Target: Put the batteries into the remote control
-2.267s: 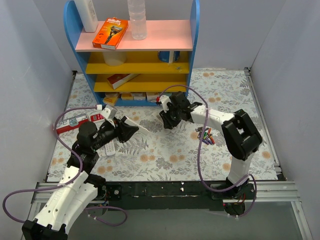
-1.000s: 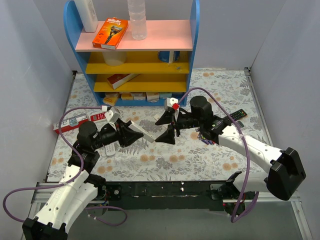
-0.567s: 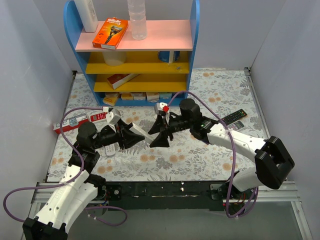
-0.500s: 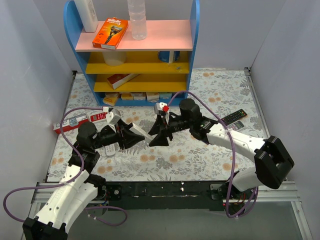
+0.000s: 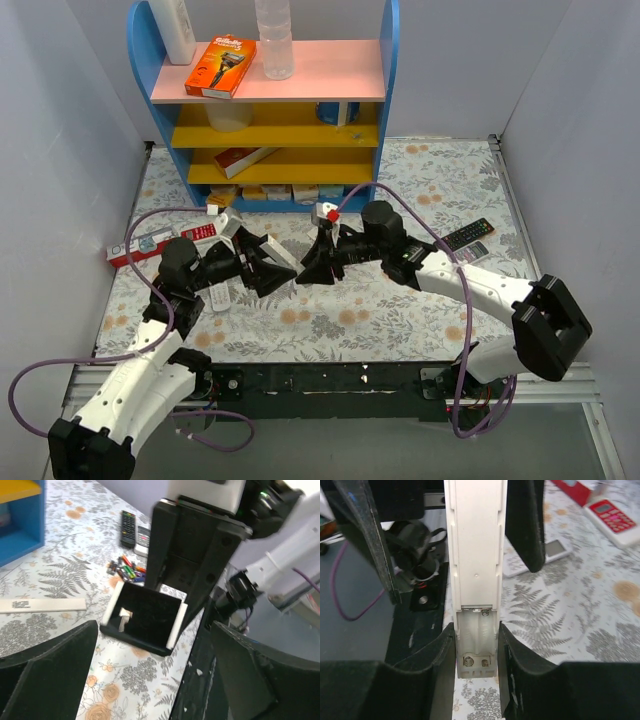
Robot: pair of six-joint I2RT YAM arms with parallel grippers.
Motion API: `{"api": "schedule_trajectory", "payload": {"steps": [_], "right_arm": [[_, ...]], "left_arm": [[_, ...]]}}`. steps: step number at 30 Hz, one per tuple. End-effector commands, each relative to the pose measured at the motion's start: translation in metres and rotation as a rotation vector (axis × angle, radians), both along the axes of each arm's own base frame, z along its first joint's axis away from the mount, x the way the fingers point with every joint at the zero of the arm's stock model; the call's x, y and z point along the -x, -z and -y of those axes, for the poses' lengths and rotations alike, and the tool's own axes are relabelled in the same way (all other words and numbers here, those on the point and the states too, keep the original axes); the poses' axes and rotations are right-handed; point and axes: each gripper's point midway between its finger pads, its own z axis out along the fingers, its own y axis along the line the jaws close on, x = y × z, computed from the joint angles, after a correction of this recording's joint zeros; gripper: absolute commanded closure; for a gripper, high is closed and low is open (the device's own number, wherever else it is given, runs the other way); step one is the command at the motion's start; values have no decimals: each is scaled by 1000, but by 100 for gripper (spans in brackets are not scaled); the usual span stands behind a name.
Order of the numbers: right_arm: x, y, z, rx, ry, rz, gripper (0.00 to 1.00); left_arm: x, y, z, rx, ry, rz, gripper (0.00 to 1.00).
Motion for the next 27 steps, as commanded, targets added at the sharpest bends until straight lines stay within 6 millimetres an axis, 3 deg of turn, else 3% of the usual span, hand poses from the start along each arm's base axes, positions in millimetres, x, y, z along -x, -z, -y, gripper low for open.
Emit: {"api": "schedule_trajectory", "payload": {"steps": [1, 6, 12, 20, 27], "right_arm": [[-40, -16, 5, -6, 284, 51, 99], [-74, 0, 19, 47, 534, 4, 99], [-88, 14, 23, 92, 685, -28, 99], [-96, 20, 19, 135, 790, -20, 99], [-92, 30, 15, 178, 804, -47, 99]], "left_arm": [[-33, -15, -6, 51, -159, -54, 2], [-70, -14, -7, 109, -321, -183, 2], [-92, -7, 10, 134, -357, -250, 2], [-126, 5, 18, 115, -456, -280, 2], [-130, 22, 26, 108, -440, -298, 19]]}}
